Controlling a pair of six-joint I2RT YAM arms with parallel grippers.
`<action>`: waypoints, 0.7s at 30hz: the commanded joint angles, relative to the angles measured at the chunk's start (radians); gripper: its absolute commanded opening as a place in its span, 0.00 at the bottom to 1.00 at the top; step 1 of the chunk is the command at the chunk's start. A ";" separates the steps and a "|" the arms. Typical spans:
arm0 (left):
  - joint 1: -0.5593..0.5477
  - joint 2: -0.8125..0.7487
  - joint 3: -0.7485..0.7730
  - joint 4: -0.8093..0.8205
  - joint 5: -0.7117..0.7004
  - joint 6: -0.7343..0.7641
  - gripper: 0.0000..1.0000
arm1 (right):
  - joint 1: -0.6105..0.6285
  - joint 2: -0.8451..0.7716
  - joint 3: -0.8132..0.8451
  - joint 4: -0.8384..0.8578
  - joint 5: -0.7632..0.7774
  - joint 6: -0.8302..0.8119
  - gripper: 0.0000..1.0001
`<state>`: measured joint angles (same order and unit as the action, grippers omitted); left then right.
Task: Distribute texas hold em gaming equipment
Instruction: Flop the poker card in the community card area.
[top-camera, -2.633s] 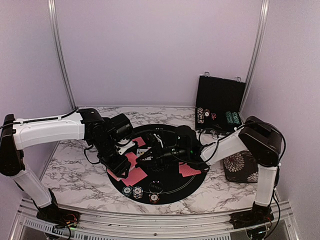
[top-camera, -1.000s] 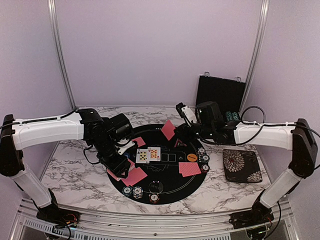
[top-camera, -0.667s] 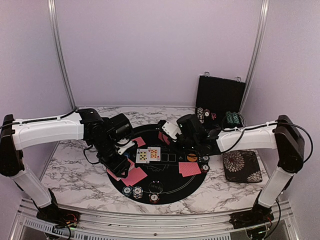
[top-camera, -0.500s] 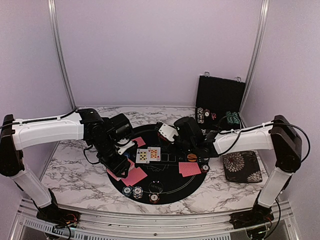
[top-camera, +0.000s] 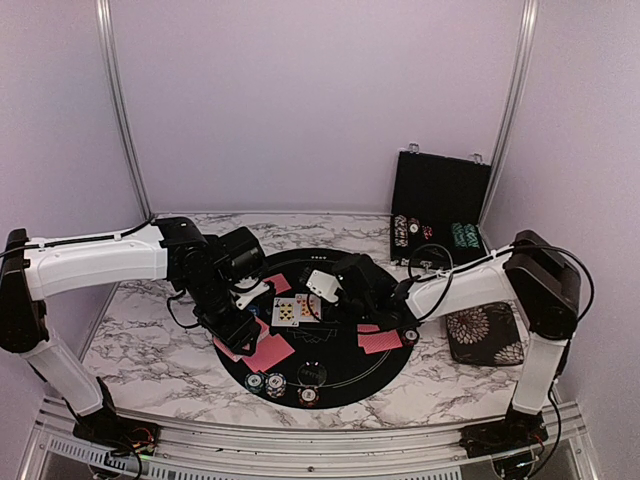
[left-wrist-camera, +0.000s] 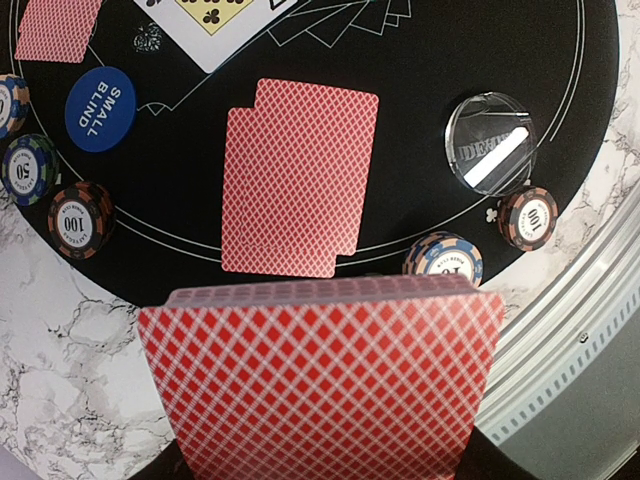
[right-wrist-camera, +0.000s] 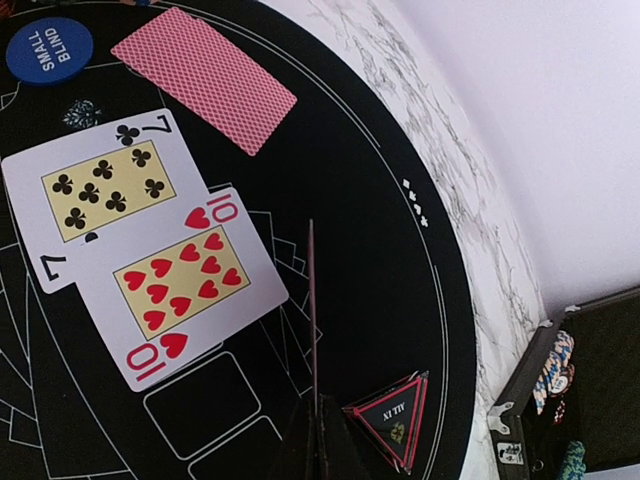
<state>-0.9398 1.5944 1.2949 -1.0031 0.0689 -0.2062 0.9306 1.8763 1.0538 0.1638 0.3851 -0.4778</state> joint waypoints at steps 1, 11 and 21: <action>-0.001 -0.033 0.000 -0.009 -0.011 -0.009 0.51 | 0.020 0.010 -0.012 0.029 0.012 0.002 0.00; -0.001 -0.028 0.004 -0.008 -0.006 -0.010 0.51 | 0.040 -0.003 -0.057 0.009 -0.015 0.054 0.04; -0.001 -0.024 0.004 -0.006 -0.005 -0.011 0.51 | 0.091 -0.033 -0.117 -0.016 -0.062 0.133 0.17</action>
<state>-0.9398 1.5944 1.2949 -1.0031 0.0692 -0.2138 0.9966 1.8774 0.9539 0.1631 0.3565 -0.4011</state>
